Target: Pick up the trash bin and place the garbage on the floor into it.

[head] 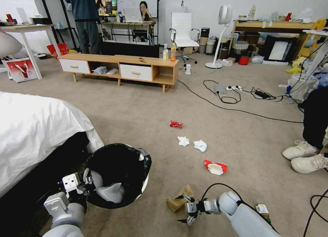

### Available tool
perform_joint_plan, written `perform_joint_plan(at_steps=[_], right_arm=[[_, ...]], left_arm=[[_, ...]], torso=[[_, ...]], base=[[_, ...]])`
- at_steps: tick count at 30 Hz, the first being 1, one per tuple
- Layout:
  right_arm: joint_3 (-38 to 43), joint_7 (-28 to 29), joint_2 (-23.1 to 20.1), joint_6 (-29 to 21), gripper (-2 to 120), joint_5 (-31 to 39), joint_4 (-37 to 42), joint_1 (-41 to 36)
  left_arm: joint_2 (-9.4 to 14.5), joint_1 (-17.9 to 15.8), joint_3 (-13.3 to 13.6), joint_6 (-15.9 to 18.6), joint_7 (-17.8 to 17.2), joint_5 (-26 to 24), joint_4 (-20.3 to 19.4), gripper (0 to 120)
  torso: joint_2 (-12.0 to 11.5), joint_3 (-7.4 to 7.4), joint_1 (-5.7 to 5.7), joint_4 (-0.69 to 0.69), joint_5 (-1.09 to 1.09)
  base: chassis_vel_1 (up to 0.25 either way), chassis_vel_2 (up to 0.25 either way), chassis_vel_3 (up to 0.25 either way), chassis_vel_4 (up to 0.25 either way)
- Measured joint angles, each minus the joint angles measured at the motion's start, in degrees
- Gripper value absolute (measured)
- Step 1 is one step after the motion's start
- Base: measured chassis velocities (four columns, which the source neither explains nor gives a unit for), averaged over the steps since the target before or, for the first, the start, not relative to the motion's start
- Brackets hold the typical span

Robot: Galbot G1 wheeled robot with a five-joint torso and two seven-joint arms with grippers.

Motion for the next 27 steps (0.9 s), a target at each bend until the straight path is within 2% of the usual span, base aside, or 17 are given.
perform_joint_plan(at_steps=[21, 24, 26, 27], right_arm=[[1.21, 3.23, 1.95, -0.07, 100, -2.0, -6.44, 2.88], [1.45, 3.28, 2.23, -0.11, 95, -2.09, -7.13, 2.87], [1.76, 3.34, 2.37, -0.13, 84, -2.11, -7.77, 2.73], [1.76, 3.34, 2.37, -0.13, 84, -2.11, -7.77, 2.73]], left_arm=[[-0.03, 0.22, 0.25, -0.52, 0.3, 0.28, 0.29, 7], [-0.04, 0.11, 0.3, -0.52, 0.3, 0.29, 0.29, 7], [-0.02, 0.11, 0.3, -0.52, 0.3, 0.29, 0.29, 7], [-0.02, 0.11, 0.3, -0.52, 0.3, 0.29, 0.29, 7]], torso=[[0.0, 0.0, 0.0, 0.01, 0.0], [0.0, 0.0, 0.0, 0.01, 0.0], [0.0, 0.0, 0.0, 0.01, 0.0], [0.0, 0.0, 0.0, 0.01, 0.0]], base=[[0.0, 0.0, 0.0, 0.0], [0.0, 0.0, 0.0, 0.0], [0.0, 0.0, 0.0, 0.0], [0.0, 0.0, 0.0, 0.0]])
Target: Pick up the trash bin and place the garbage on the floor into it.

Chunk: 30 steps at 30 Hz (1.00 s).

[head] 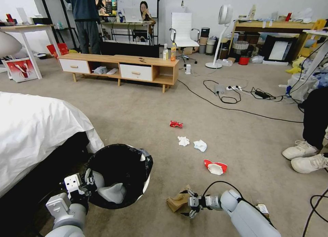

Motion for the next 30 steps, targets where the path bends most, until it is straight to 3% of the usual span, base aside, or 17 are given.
perform_joint_plan(at_steps=[10, 14, 16, 19, 21, 23, 30], right_arm=[[1.65, -0.2, -0.82, 0.11, 44, 0.05, -0.45, -0.48], [2.03, -0.26, -1.06, 0.26, 33, 0.29, -0.3, -0.5], [2.22, -0.42, -1.27, 0.35, 20, 0.65, 0.0, -0.51], [2.22, -0.5, -1.32, 0.37, 17, 0.79, 0.13, -0.53], [2.17, -0.82, -1.38, 0.4, 5, 1.26, 0.58, -0.56], [2.0, -0.94, -1.34, 0.4, 0, 1.5, 0.84, -0.56], [1.6, -1.02, -0.96, 0.37, 0, 2.32, 1.39, -0.4]], left_arm=[[0.05, 0.06, -0.07, -0.13, 0.0, -0.04, -0.04, 7], [0.02, -0.06, 0.06, -0.13, 0.01, -0.01, 0.01, 7], [0.0, -0.11, 0.19, -0.13, 0.01, 0.03, 0.05, 7], [0.0, -0.11, 0.19, -0.13, 0.01, 0.03, 0.07, 7], [0.0, -0.12, 0.18, -0.16, 0.02, 0.04, 0.12, 7], [0.02, -0.12, 0.09, -0.2, 0.03, 0.04, 0.15, 7], [0.05, -0.08, -0.09, -0.27, 0.08, 0.03, 0.18, 7]], torso=[[0.0, 0.0, 0.0, -0.01, 0.0], [0.0, 0.0, 0.0, -0.01, 0.0], [0.0, 0.0, 0.0, 0.0, -0.01], [0.0, 0.0, 0.0, 0.0, 0.0], [0.0, 0.0, 0.0, -0.01, 0.0], [0.0, 0.0, 0.0, 0.0, 0.0], [0.0, 0.0, 0.0, 0.0, 0.01]], base=[[0.0, 0.0, 0.0, 0.0], [0.0, 0.0, 0.0, 0.0], [0.0, 0.0, 0.0, 0.0], [0.0, 0.0, 0.0, 0.0], [0.0, 0.0, 0.0, 0.0], [0.0, 0.0, 0.0, 0.0], [0.0, 0.0, 0.0, 0.0]])
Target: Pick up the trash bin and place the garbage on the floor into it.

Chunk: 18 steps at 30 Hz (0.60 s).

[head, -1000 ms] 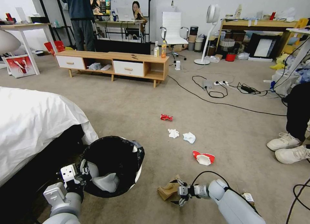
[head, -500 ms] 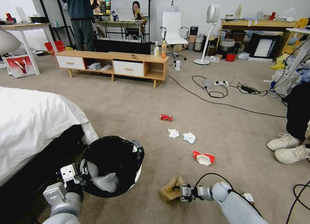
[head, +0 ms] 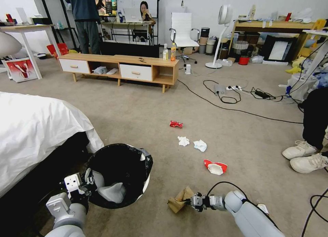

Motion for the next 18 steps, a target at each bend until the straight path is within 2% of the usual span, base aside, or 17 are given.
perform_joint_plan(at_steps=[6, 9, 12, 14, 18], right_arm=[[1.52, 0.63, -0.15, -0.09, 0, 1.57, 1.32, -0.1], [3.94, 5.6, -3.29, -1.78, 0, 8.43, 7.61, -2.73], [4.64, 7.76, -4.57, -2.68, 0, 10.74, 9.72, -3.86], [6.62, 14.45, -7.31, -3.98, 0, 14.4, 13.48, -6.11], [8.62, 18.97, -9.47, -4.93, 0, 17.98, 16.34, -7.97]], left_arm=[[0.17, -0.11, -0.05, -0.01, 0.01, -0.18, 0.04, 7], [0.53, -0.46, -0.08, 0.2, -0.1, -0.51, 0.26, 7], [0.65, -0.6, -0.02, 0.37, -0.17, -0.58, 0.35, 7], [1.07, -0.98, 0.03, 0.98, -0.34, -1.0, 0.42, 7], [1.71, -1.24, -0.06, 1.65, -0.73, -1.78, 0.22, 7]], torso=[[0.0, 0.0, 0.0, 0.0, 0.0], [0.0, 0.0, 0.0, 0.01, -0.01], [0.0, 0.0, 0.0, -0.02, -0.02], [0.0, 0.0, 0.0, -0.02, 0.0], [0.0, 0.0, 0.0, 0.01, 0.0]], base=[[0.0, 0.0, 0.0, 0.0], [0.0, 0.0, 0.0, 0.0], [0.0, 0.0, 0.0, 0.0], [0.0, 0.0, 0.0, 0.0], [0.0, 0.0, 0.0, 0.0]])
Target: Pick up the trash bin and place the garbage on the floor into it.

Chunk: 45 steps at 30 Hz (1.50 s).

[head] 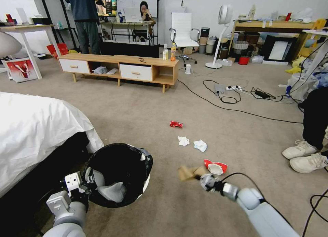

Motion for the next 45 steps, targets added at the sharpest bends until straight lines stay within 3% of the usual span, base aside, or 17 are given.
perform_joint_plan(at_steps=[2, 14, 22, 27, 38, 45], right_arm=[[3.9, 3.06, -1.85, -0.78, 0, 3.2, 5.08, -2.31], [12.2, 5.94, -4.96, -4.51, 0, 12.7, 28.3, -5.35], [8.61, 3.83, -6.37, -5.68, 0, 21.29, 40.95, -5.12], [3.66, 1.49, -8.52, -8.77, 0, 28.44, 50.29, -6.15], [-2.92, 0.36, -10.23, -9.8, 0, 31.82, 53.96, -8.65], [-6.08, 0.17, -10.74, -9.83, 0, 31.78, 53.43, -10.38]], left_arm=[[0.71, -0.36, -0.13, 0.75, -0.37, -0.76, -0.2, 7], [3.04, -2.04, 0.27, 6.89, -4.44, -6.27, -1.29, 7], [4.67, -2.47, 2.58, 10.19, -6.81, -13.39, -1.91, 7], [6.85, -4.48, 6.39, 10.56, -7.27, -17.11, 0.49, 7], [7.26, -8.17, 11.05, 8.46, -5.97, -19.0, 5.26, 7], [7.09, -10.86, 12.31, 7.33, -5.18, -19.64, 7.91, 7]], torso=[[0.0, 0.0, 0.0, -0.03, 0.0], [0.0, 0.0, 0.0, -0.01, -0.01], [0.0, 0.0, 0.0, 0.0, -0.02], [0.0, 0.0, 0.0, -0.02, -0.01], [0.0, 0.0, 0.0, -0.02, -0.01], [0.0, 0.0, -0.01, -0.01, -0.01]], base=[[0.0, 0.0, 0.0, 0.0], [0.0, 0.0, 0.0, 0.0], [0.0, 0.0, 0.0, 0.0], [0.0, 0.0, 0.0, 0.0], [0.0, 0.0, 0.0, 0.0], [0.0, 0.0, 0.0, 0.0]])
